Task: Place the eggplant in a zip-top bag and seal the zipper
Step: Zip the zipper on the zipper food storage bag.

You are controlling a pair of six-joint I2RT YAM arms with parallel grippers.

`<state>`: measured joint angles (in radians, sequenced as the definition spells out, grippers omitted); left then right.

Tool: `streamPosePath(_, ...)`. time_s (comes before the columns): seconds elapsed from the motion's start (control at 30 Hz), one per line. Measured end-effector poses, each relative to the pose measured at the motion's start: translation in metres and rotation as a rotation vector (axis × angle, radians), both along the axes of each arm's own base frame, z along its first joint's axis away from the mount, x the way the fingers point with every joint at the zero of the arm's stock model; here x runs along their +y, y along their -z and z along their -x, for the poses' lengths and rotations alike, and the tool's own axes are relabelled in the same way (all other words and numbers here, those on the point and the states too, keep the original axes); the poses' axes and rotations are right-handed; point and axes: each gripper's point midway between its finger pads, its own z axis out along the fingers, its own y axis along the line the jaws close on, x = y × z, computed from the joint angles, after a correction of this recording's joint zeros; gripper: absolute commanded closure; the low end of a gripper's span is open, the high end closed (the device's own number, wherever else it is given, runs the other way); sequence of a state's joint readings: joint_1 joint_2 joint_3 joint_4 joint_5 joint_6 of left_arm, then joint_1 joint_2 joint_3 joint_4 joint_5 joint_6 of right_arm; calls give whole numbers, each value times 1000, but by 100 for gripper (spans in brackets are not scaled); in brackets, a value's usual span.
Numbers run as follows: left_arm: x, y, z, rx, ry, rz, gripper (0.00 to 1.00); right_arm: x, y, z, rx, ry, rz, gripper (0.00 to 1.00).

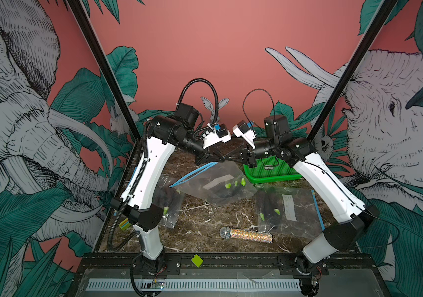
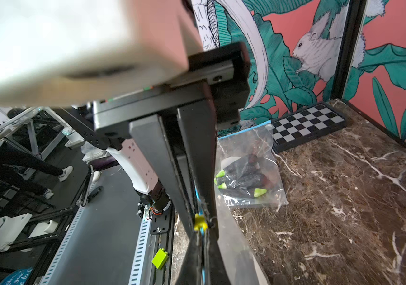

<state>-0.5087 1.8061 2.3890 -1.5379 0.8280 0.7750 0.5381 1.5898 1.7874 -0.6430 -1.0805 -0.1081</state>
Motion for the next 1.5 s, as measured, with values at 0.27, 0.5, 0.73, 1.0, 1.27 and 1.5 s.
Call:
streamPosePath(0.27,1,0,-4,-8,-13,-2,100,-4,1,-5,22,11,-16,100)
streamPosePath(0.5,1,-2,-6,-12,-16,8,100,-17,-5,-8,10,38,-32,100)
streamPosePath(0.73,4,-2,-8,-10,-25,6,100,-38,-12,-15,-1,95,-42,100)
streamPosePath(1.0,15,1,-10,6,-60,-3,100,-76,-25,-25,-30,201,-55,100)
streamPosePath(1.27,27,-6,-1,-5,-82,0,100,-108,-31,-28,-39,278,-71,100)
streamPosePath(1.5,35,-1,-2,19,-106,-17,100,-137,-31,-35,-30,360,-85,100)
